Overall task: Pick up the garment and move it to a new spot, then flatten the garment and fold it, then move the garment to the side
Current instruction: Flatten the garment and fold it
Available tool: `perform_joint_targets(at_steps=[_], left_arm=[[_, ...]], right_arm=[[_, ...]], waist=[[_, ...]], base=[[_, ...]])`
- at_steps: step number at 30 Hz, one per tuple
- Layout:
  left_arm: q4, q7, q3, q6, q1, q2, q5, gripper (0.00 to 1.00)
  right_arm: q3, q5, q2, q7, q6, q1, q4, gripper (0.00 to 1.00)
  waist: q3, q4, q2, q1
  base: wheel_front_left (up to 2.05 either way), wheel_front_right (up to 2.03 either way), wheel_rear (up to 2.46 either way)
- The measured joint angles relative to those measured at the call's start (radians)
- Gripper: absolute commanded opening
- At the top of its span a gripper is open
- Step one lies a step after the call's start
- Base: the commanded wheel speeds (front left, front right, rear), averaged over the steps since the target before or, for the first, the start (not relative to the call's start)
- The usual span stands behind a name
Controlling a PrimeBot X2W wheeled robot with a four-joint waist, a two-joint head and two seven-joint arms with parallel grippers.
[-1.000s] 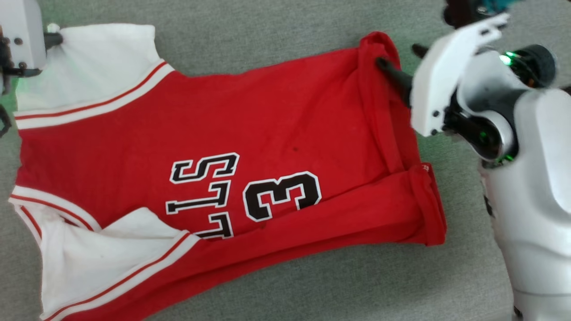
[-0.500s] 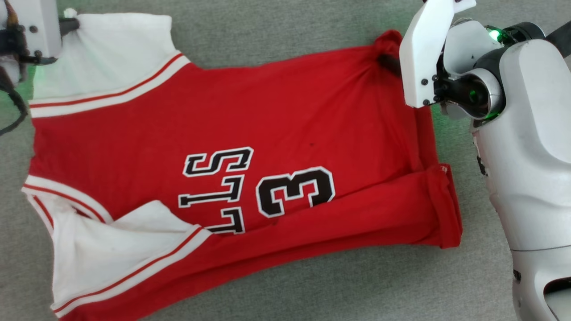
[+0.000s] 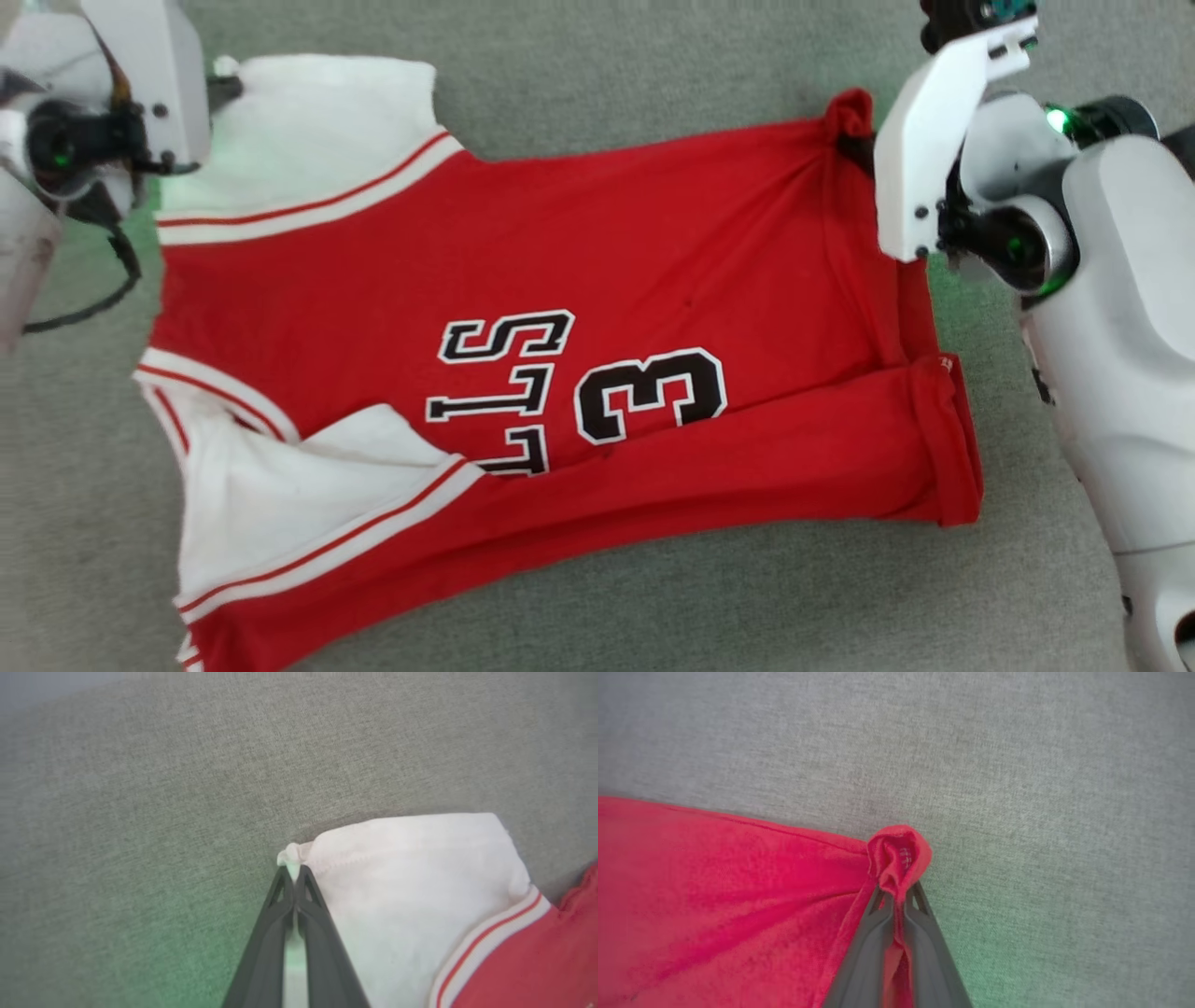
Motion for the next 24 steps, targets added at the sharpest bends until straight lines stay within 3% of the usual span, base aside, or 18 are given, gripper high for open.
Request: perform_joint_targets(at_steps=[9,16,20,24], left_arm=[[-0.087,-0.031,0.014,-0.013,0.049,0.000,-0.042,0.00],[-0.219,-0.015,0.021,-0.015,0.121,0.047,-0.090,0.00],[-0.345,0.010,0.020,0.031,0.179,0.098,-0.114,0.00],[-0.511,0.033,0.014,0.113,0.256,0.172,-0.141,0.00]], right_arm=[[0.075,0.080,-0.091,-0.051,0.000,0.087,-0.061,0.00],[0.098,0.122,-0.165,-0.064,0.000,0.179,-0.137,0.00],[0.092,0.140,-0.205,-0.067,0.000,0.252,-0.204,0.00],[0.070,0.155,-0.235,-0.062,0.000,0.345,-0.288,0.00]], waist=[[-0.101,0.047,-0.0001,0.0000],[-0.192,0.080,0.0000,0.0000],[-0.239,0.098,0.0000,0.0000],[-0.277,0.115,-0.0001,0.0000]], base=[[0.00,0.00,0.00],[0.00,0.00,0.00],[0.00,0.00,0.00],[0.00,0.00,0.00]])
